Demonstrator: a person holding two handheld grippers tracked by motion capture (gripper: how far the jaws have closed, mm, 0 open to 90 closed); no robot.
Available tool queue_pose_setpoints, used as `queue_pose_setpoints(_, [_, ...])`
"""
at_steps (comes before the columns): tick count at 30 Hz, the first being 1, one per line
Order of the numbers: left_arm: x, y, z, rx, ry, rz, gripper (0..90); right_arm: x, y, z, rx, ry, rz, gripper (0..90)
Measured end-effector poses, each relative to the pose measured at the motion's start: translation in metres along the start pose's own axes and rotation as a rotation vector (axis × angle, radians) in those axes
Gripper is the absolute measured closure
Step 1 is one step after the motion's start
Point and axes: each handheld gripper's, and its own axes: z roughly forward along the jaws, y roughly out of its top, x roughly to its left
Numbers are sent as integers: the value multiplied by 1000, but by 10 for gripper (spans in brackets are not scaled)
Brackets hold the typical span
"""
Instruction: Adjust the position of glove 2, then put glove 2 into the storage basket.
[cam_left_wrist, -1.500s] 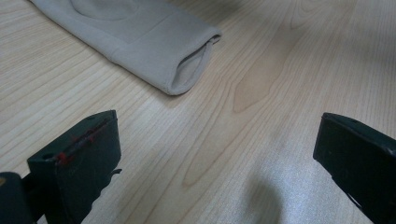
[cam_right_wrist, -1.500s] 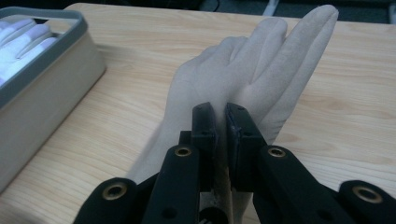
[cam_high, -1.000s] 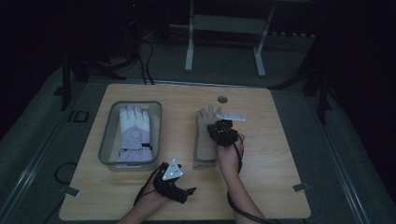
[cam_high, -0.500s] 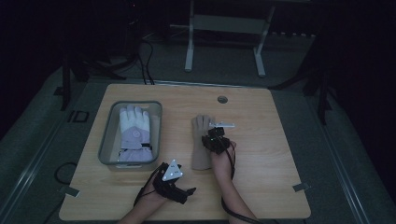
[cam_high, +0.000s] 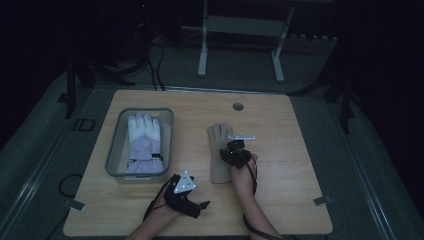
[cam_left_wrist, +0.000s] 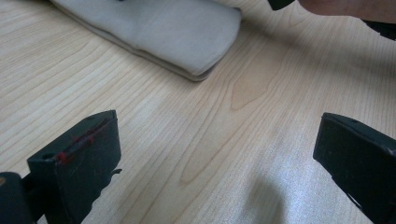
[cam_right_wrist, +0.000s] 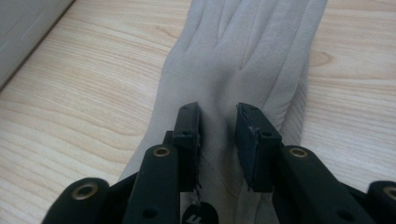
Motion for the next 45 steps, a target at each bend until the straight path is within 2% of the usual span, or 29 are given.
queue_pose_setpoints(1, [0, 0, 0, -2, 0, 0, 11, -1, -1, -1, -3, -3, -1, 698])
queue_pose_setpoints(4, [-1, 0, 0, -12, 1, 2, 11, -5, -2, -6, -13, 29, 23, 635])
queue_pose_setpoints(9, [-5, 1, 0, -33, 3, 33, 11, -9, 2, -23, -38, 76, -20, 482])
queue_pose_setpoints(11, [-7, 3, 0, -41, 7, 47, 11, -13, 4, -32, -76, 97, -47, 443])
queue_pose_setpoints(13, [-9, 5, 0, -53, 8, 54, 11, -19, 6, -40, -87, 108, -72, 333])
queue_pose_setpoints(15, [-10, 7, 0, -52, -2, 47, 11, -25, 9, -45, -74, 148, -83, 248])
queue_pose_setpoints(17, [-11, 12, 0, -40, 2, 52, 11, -32, 10, -48, -70, 190, -74, 155])
queue_pose_setpoints(18, [-12, 13, 0, -37, 2, 46, 11, -36, 11, -47, -41, 213, -100, 131])
queue_pose_setpoints(19, [-12, 16, 0, -25, 22, 35, 11, -38, 11, -48, -24, 221, -108, 138])
queue_pose_setpoints(22, [-10, 18, 3, -4, 21, 12, 11, -52, 7, -48, -35, 261, -70, 149])
queue_pose_setpoints(23, [-10, 18, 3, -4, 21, 12, 11, -52, 7, -48, -35, 261, -70, 149])
queue_pose_setpoints(24, [-8, 19, 4, 12, -10, 0, 11, -55, 6, -48, -46, 268, -66, 149])
queue_pose_setpoints(25, [-8, 19, 4, 15, -16, -1, 11, -58, 4, -48, -57, 252, -91, 149])
queue_pose_setpoints(26, [-7, 19, 5, 26, -25, 5, 11, -59, 4, -49, -59, 251, -102, 149])
queue_pose_setpoints(28, [-7, 20, 7, 47, -27, 19, 11, -60, 4, -48, -24, 256, -107, 142])
queue_pose_setpoints(29, [-7, 20, 8, 54, -34, 22, 11, -60, 5, -48, 8, 251, -98, 141])
queue_pose_setpoints(31, [-7, 20, 10, 66, -34, 26, 11, -61, 5, -47, 28, 266, -83, 137])
queue_pose_setpoints(32, [-7, 21, 11, 73, -37, 36, 11, -61, 6, -47, 31, 278, -82, 133])
queue_pose_setpoints(34, [-7, 24, 13, 80, -32, 55, 12, -59, 7, -47, 34, 272, -91, 124])
queue_pose_setpoints(38, [-6, 33, 19, 96, -29, 85, 12, -57, 12, -44, 24, 300, -76, 122])
queue_pose_setpoints(40, [-7, 39, 23, 95, -21, 109, 41, -56, 16, -42, 18, 279, -81, 129])
queue_pose_setpoints(43, [-7, 48, 29, 106, -27, 130, 52, -57, 24, -40, 8, 275, -74, 141])
queue_pose_setpoints(45, [-7, 55, 33, 110, -14, 166, 52, -58, 32, -37, 5, 268, -77, 141])
